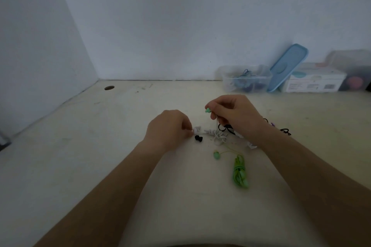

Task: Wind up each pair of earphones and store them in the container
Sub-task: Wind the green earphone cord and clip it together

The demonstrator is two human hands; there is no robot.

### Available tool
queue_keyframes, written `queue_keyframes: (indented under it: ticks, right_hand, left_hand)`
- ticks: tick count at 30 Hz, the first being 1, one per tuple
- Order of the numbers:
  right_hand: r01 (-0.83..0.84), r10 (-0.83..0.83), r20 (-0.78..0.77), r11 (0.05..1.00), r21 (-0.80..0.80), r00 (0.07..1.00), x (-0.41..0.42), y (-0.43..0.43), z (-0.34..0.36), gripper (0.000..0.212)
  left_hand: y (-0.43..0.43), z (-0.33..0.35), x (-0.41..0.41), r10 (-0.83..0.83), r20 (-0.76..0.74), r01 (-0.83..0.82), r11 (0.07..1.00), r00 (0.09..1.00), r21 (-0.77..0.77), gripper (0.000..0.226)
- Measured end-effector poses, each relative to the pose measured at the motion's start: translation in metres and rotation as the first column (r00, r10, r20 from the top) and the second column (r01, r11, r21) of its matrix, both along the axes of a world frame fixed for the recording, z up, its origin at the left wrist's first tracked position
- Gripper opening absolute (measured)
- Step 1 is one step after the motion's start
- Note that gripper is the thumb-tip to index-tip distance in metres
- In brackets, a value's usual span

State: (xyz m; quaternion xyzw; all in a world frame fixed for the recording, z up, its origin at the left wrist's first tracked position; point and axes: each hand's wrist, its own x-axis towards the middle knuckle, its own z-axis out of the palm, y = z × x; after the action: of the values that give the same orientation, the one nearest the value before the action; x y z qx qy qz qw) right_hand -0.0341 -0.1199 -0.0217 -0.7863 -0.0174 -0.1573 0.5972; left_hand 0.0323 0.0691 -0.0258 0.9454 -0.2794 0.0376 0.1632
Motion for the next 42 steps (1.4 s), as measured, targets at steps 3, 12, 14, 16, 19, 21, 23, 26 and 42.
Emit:
queue_keyframes:
  ticks: [3, 12, 14, 16, 19, 21, 23, 26, 42]
  right_hand:
    - [-0.007, 0.007, 0.007, 0.998, 0.069, 1.000, -0.001, 0.000, -0.005, 0.013]
    - [-0.125, 0.123, 0.018, 0.981, 0.150, 0.992, -0.011, 0.001, -0.010, 0.012]
    - [-0.127, 0.121, 0.039, 0.974, 0.190, 0.992, -0.011, 0.003, -0.010, 0.015]
    - [-0.123, 0.114, 0.054, 0.968, 0.217, 0.992, -0.012, 0.005, -0.010, 0.016]
    - [-0.111, 0.100, 0.059, 0.966, 0.234, 0.993, -0.016, 0.007, -0.009, 0.012]
    - [-0.106, 0.096, 0.055, 0.966, 0.234, 0.994, -0.018, 0.008, -0.009, 0.010]
    - [-0.105, 0.095, 0.056, 0.971, 0.214, 0.994, -0.019, 0.008, -0.009, 0.008]
    - [-0.105, 0.096, 0.058, 0.977, 0.183, 0.994, -0.021, 0.009, -0.009, 0.007]
    - [-0.075, 0.068, 0.076, 0.994, 0.086, 0.995, -0.022, 0.011, -0.009, 0.005]
  left_hand:
    - [-0.001, -0.002, 0.000, -0.012, 0.025, 0.010, 0.998, 1.000, 0.055, 0.009]
    - [-0.001, 0.003, -0.012, -0.066, -0.143, -0.042, 0.765, 0.988, -0.643, 0.003]
    - [-0.002, 0.006, -0.020, -0.180, -0.283, -0.115, 0.621, 0.942, -0.775, 0.009]
    - [-0.003, 0.006, -0.024, -0.273, -0.379, -0.197, 0.517, 0.884, -0.833, 0.014]
    - [-0.003, 0.006, -0.027, -0.407, -0.476, -0.333, 0.374, 0.779, -0.866, 0.020]
    - [-0.004, 0.007, -0.030, -0.469, -0.503, -0.393, 0.318, 0.726, -0.863, 0.020]
    - [-0.004, 0.008, -0.032, -0.505, -0.515, -0.428, 0.287, 0.692, -0.857, 0.019]
    - [-0.005, 0.009, -0.033, -0.525, -0.530, -0.459, 0.271, 0.666, -0.846, 0.019]
    - [-0.003, 0.010, -0.033, -0.521, -0.576, -0.492, 0.307, 0.630, -0.815, 0.016]
